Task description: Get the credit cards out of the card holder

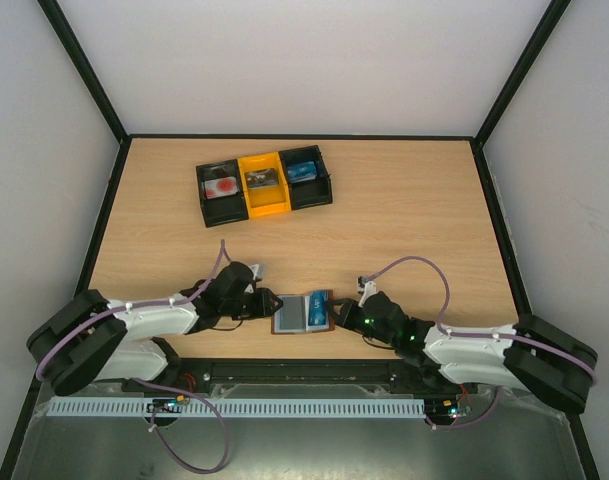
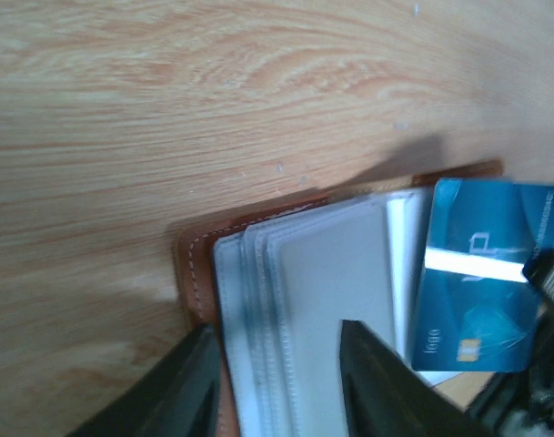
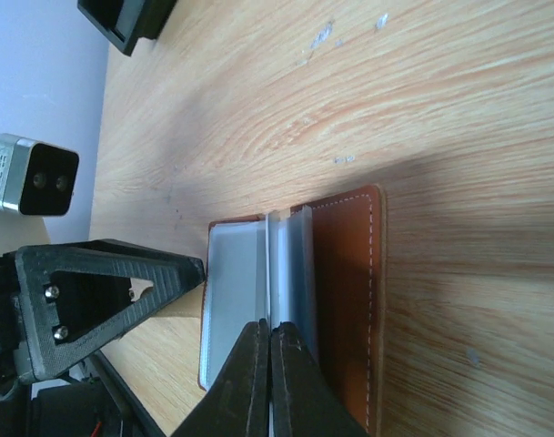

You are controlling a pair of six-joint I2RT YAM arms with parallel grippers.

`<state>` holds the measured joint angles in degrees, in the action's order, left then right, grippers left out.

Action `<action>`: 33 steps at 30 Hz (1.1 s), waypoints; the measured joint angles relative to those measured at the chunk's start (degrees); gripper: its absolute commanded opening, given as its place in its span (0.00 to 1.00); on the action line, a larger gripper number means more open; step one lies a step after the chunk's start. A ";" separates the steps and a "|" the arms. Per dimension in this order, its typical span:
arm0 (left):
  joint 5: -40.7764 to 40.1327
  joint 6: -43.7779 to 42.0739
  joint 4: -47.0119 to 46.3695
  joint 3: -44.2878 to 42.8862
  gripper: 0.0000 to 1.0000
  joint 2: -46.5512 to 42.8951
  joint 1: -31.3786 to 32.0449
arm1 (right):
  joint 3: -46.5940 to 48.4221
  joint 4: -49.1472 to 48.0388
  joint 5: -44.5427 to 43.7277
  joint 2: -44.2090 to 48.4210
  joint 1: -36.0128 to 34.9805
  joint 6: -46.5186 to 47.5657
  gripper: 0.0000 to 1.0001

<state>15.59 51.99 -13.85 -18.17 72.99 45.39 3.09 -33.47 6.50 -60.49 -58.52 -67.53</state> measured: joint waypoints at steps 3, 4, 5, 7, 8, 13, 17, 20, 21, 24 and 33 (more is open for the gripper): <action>0.44 0.79 2.14 -0.76 0.54 -2.01 -0.02 | 0.07 4.33 -1.11 4.50 0.00 0.92 0.02; 0.61 1.01 2.40 -0.83 0.55 -2.69 -0.02 | 0.07 5.46 -1.38 5.75 0.00 1.14 0.02; 0.83 1.31 2.71 -0.85 0.56 -3.58 -0.02 | 0.09 6.54 -1.60 6.84 0.00 1.33 0.02; 1.40 2.01 2.99 -0.90 0.58 -5.38 -0.02 | 0.09 8.17 -1.79 8.44 0.00 1.55 0.02; 1.75 2.38 3.08 -0.98 0.59 -6.05 0.00 | 0.09 8.74 -1.81 9.03 0.00 1.55 0.02; 3.63 3.63 2.99 -1.09 0.66 -9.66 0.00 | 0.09 9.33 -1.49 11.80 0.00 1.44 0.02; 5.16 5.01 1.77 -1.07 0.73 -13.11 0.00 | 0.09 7.89 -0.59 14.45 0.00 0.44 0.02; 6.60 7.02 -1.68 -0.61 0.76 -15.28 0.00 | 0.11 5.97 0.24 15.72 0.00 -0.74 0.02; 7.23 7.96 -3.78 0.00 0.76 -16.11 0.00 | 0.17 4.87 0.68 16.09 0.00 -1.36 0.02; 8.55 10.25 -7.82 1.44 0.77 -17.73 0.00 | 0.20 1.75 1.53 16.72 0.00 -3.28 0.02; 11.08 14.62 -15.87 2.71 0.64 -18.56 0.72 | 0.28 -7.08 3.04 17.84 0.00 -7.98 0.02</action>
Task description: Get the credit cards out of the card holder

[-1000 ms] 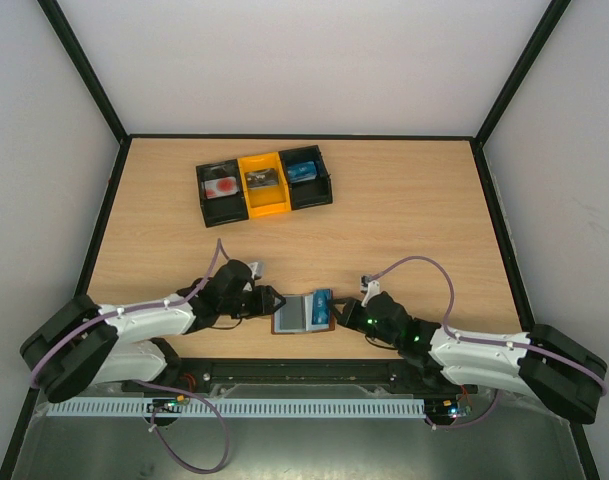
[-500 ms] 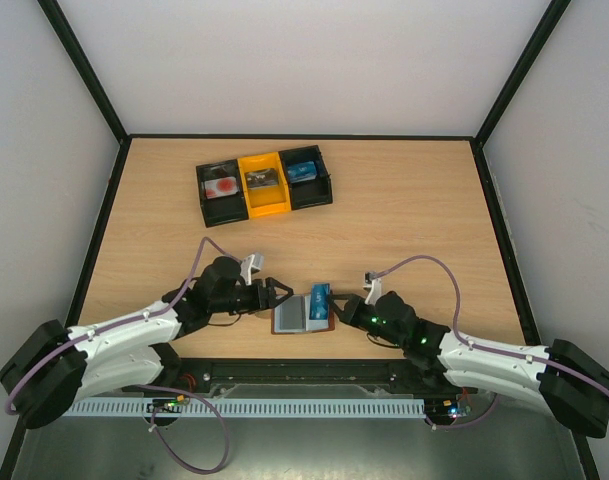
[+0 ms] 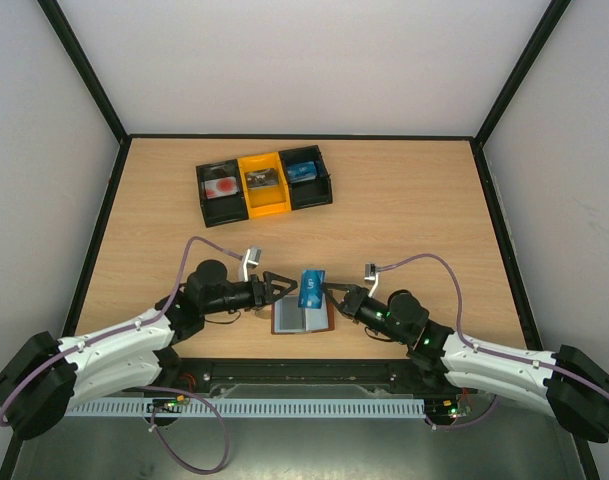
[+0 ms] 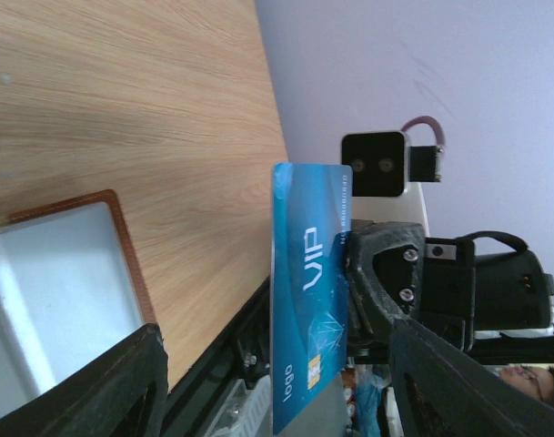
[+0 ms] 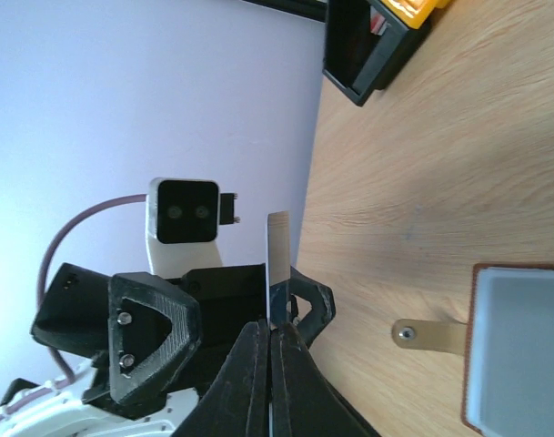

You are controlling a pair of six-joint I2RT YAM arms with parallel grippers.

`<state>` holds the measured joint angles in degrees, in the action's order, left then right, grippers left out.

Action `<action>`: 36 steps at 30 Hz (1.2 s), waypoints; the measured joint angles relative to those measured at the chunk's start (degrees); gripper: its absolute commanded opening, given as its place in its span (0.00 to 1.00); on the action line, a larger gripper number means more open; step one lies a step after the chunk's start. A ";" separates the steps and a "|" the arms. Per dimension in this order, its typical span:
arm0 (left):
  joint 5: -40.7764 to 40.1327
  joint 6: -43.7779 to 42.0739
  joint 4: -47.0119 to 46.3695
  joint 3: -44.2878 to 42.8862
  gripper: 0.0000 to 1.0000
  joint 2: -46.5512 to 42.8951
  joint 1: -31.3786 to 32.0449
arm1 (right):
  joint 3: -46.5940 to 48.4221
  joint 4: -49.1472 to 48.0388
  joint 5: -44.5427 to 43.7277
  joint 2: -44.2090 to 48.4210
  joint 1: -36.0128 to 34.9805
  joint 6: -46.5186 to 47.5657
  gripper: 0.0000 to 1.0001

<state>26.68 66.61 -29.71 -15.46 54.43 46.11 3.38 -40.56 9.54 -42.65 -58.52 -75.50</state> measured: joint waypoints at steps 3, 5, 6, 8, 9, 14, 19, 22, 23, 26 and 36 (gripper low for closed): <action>0.79 1.01 -2.73 0.26 0.54 0.37 0.74 | 0.00 -2.40 0.76 -1.31 0.00 -0.94 0.02; 0.92 1.49 -4.07 0.28 0.47 0.85 1.18 | 0.04 -3.98 1.29 -2.73 0.00 -1.57 0.02; 1.05 1.66 -4.66 0.31 0.44 1.16 1.36 | 0.09 -4.59 1.60 -3.37 0.00 -1.84 0.02; 1.33 2.12 -5.53 0.33 0.34 1.77 1.62 | 0.35 -5.55 2.16 -4.46 0.00 -2.14 0.02; 1.51 2.12 -5.92 0.33 0.29 2.03 1.73 | 0.57 -6.08 2.47 -5.03 0.00 -2.27 0.02; 1.88 2.32 -7.10 0.44 0.03 2.40 1.88 | 0.94 -7.72 3.58 -6.10 0.00 -2.58 0.02; 2.27 1.88 -8.41 0.46 0.02 2.14 1.88 | 1.09 -5.35 4.48 -5.66 0.04 -1.16 0.18; 2.73 0.55 -7.19 0.46 0.02 1.81 1.88 | 2.78 0.24 6.25 -2.80 0.00 1.92 0.30; 3.02 -0.20 -6.45 0.42 0.02 1.40 1.88 | 3.37 2.21 6.47 -1.62 0.00 2.69 0.33; 4.31 -3.45 -2.89 -0.44 0.02 -0.24 1.88 | 6.64 13.05 6.64 3.89 -0.02 7.28 0.39; 13.07 -17.35 13.46 -5.51 0.02 -3.56 1.88 | 21.03 41.38 5.16 12.15 -0.02 21.29 0.42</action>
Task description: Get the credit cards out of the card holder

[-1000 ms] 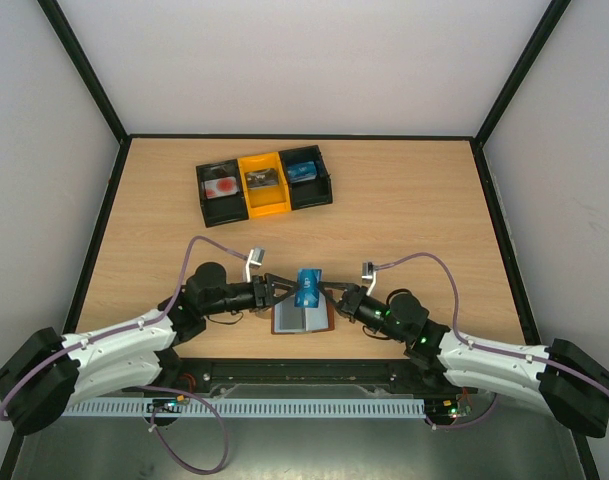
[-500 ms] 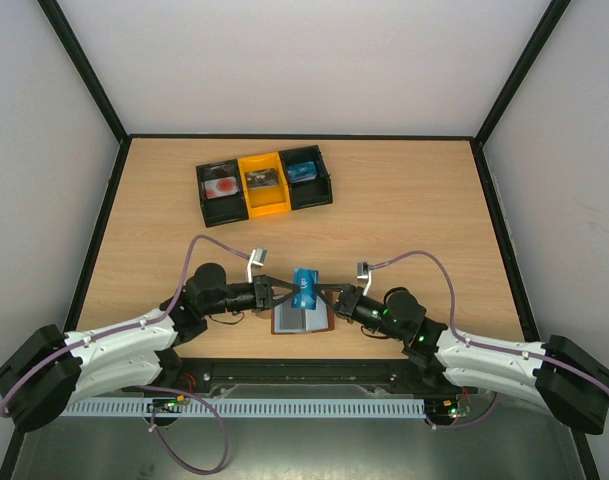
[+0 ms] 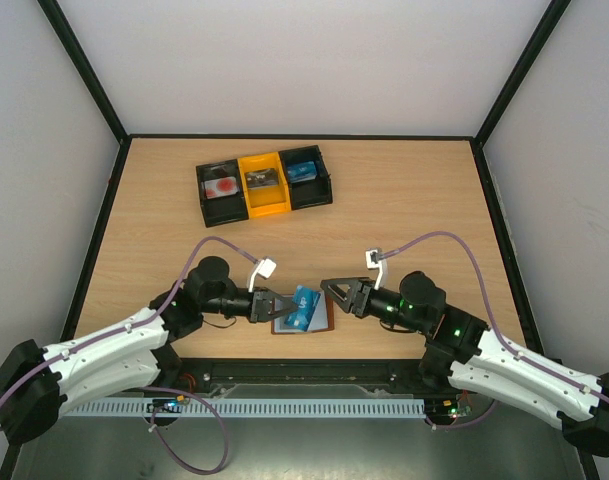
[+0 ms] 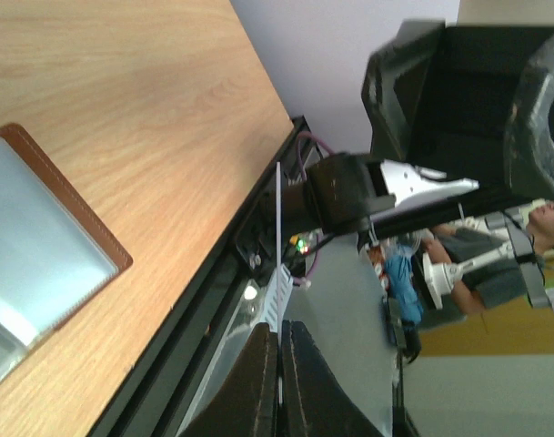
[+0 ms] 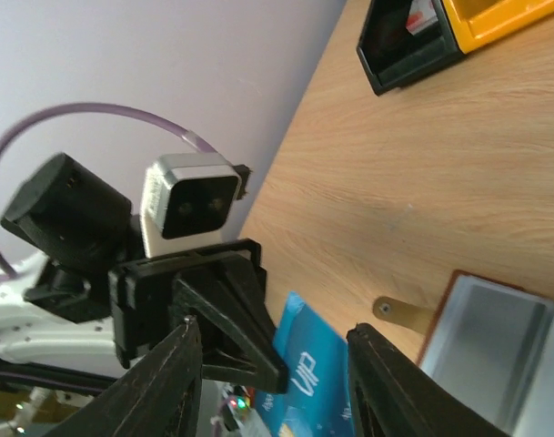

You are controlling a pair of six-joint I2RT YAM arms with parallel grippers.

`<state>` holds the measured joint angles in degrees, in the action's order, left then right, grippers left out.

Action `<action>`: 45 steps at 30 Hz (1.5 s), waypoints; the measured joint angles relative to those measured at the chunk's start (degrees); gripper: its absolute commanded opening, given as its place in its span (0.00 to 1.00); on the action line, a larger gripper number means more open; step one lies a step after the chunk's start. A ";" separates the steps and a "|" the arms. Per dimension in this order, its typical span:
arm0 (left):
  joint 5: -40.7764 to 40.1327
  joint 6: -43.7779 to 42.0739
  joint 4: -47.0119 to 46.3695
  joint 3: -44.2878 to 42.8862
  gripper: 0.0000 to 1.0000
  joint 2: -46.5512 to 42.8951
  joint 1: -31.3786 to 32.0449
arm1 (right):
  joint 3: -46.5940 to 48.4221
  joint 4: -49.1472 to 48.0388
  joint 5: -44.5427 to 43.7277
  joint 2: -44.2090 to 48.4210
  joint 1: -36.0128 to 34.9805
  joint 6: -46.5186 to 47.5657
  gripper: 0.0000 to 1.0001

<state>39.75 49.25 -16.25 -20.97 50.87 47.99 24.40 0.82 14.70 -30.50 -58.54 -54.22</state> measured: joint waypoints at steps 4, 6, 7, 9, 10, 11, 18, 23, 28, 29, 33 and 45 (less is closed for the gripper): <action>2.27 -4.28 5.60 -0.81 0.02 -1.86 0.00 | 2.14 5.27 1.99 -1.20 0.00 3.43 0.40; 3.10 -5.57 7.15 -0.83 0.02 -2.84 0.00 | 2.49 6.23 3.78 -2.36 0.00 4.87 0.40; 3.63 -6.34 8.00 -0.83 0.02 -3.34 0.00 | 2.73 6.64 5.18 -3.43 0.00 5.70 0.40; 4.28 -7.17 8.81 -0.83 0.02 -3.85 0.00 | 3.26 6.78 7.23 -5.27 0.00 6.97 0.41; 4.66 -7.58 9.16 -0.83 0.02 -4.02 0.00 | 3.50 6.69 8.22 -6.36 0.00 7.63 0.41; 5.05 -7.85 9.40 -0.83 0.02 -4.15 0.00 | 3.69 6.71 9.16 -7.30 0.00 8.15 0.41; 6.91 -8.41 9.55 -0.83 0.02 -5.53 0.24 | 4.31 5.51 16.28 -12.13 0.00 11.21 0.32; 7.48 -8.41 9.55 -0.83 0.02 -5.75 0.26 | 4.31 4.87 18.97 -13.03 -0.02 12.52 0.16; 7.93 -8.41 9.53 -0.83 0.02 -5.95 0.28 | 4.26 4.96 19.91 -11.93 0.00 12.92 0.06; 8.02 -8.44 9.44 -0.83 0.02 -6.03 0.28 | 4.24 4.96 19.98 -11.54 -0.02 12.96 0.05; 8.15 -8.44 9.03 -0.83 0.13 -6.43 0.35 | 3.65 4.79 20.31 -9.60 -0.02 12.76 0.02; -4.15 -9.27 17.25 -5.90 0.99 -7.39 0.48 | 2.64 6.25 9.84 -6.62 -0.02 11.13 0.02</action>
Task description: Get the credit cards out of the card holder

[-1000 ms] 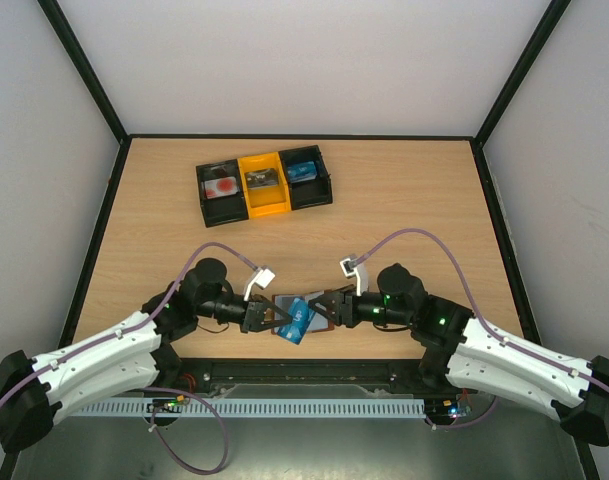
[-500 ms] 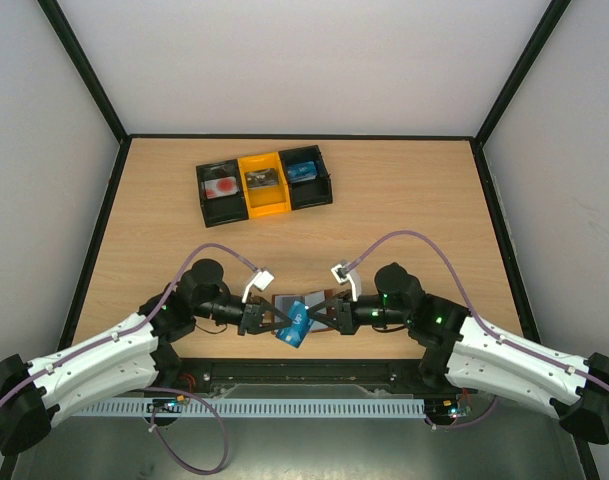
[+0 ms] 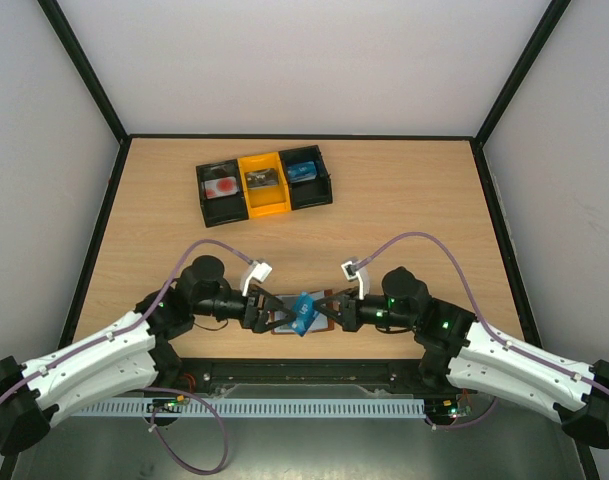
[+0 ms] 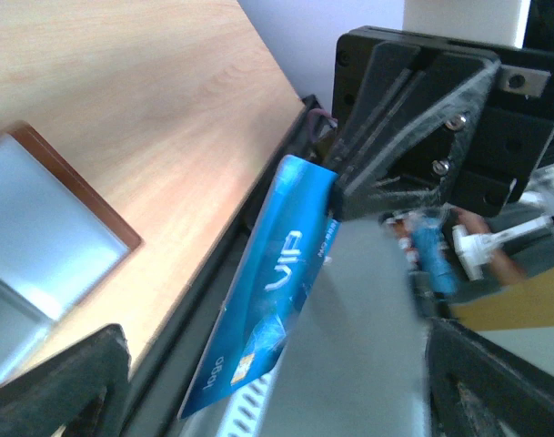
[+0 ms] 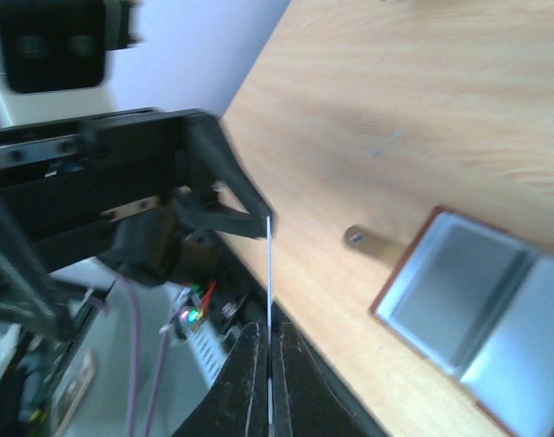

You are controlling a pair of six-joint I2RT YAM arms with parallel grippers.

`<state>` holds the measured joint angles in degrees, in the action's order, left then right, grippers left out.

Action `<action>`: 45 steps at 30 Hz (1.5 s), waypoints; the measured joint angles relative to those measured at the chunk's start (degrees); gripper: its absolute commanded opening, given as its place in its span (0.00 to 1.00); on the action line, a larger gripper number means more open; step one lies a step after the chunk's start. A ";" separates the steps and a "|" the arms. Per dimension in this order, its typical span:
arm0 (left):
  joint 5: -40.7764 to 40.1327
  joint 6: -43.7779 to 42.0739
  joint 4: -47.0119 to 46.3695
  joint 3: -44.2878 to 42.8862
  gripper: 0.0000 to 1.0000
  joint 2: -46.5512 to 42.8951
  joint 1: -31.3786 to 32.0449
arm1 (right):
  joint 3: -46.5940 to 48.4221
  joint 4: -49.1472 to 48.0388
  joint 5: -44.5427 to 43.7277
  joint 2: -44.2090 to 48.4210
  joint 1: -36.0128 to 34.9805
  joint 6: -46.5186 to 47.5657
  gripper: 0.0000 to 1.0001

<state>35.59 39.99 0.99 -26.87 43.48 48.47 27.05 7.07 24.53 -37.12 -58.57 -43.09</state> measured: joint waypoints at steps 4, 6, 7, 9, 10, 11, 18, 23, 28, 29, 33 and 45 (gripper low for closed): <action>-10.40 -0.46 5.01 -4.33 0.99 -2.47 0.02 | 2.67 2.25 -8.90 -1.01 0.00 -0.04 0.02; -15.41 -0.90 7.37 -6.14 0.99 -3.08 0.02 | 4.44 2.25 -13.60 -2.32 0.02 0.02 0.02; -18.16 -1.05 8.52 -6.88 0.99 -3.23 0.02 | 5.38 2.12 -16.11 -3.37 0.11 0.24 0.02; -23.02 -1.27 10.95 -8.02 0.99 -3.34 0.02 | 7.41 1.44 -21.09 -6.14 0.33 0.79 0.02; -25.22 -1.31 12.07 -8.35 0.99 -3.32 0.00 | 8.37 0.85 -23.32 -7.87 0.57 1.31 0.02; -27.02 -1.36 13.11 -8.63 0.99 -3.32 0.00 | 9.18 -0.04 -25.31 -9.77 0.90 1.88 0.02; -36.52 -0.81 18.40 -8.85 0.99 -3.30 0.00 | 15.02 -6.38 -32.57 -23.37 8.83 6.21 0.02; -37.92 0.22 18.21 -7.04 0.99 -4.20 0.00 | 21.77 -10.40 -33.51 -34.45 16.11 8.63 0.02; -37.51 0.68 18.05 -5.55 0.99 -4.68 0.00 | 26.21 -15.61 -32.85 -43.93 21.40 9.44 0.02; -37.18 0.63 17.77 -5.22 0.99 -4.90 0.00 | 26.69 -16.63 -32.41 -45.66 22.51 9.40 0.02; -36.70 0.31 17.49 -4.61 0.99 -6.08 0.00 | 29.79 -21.94 -29.38 -54.23 26.03 9.25 0.02; -37.46 -0.09 16.90 -3.80 0.99 -7.89 0.00 | 44.61 -30.23 -26.51 -74.10 27.87 10.75 0.02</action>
<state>-1.87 39.90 17.89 -30.68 35.59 48.47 71.66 -23.16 -1.98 -111.22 -30.70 -32.34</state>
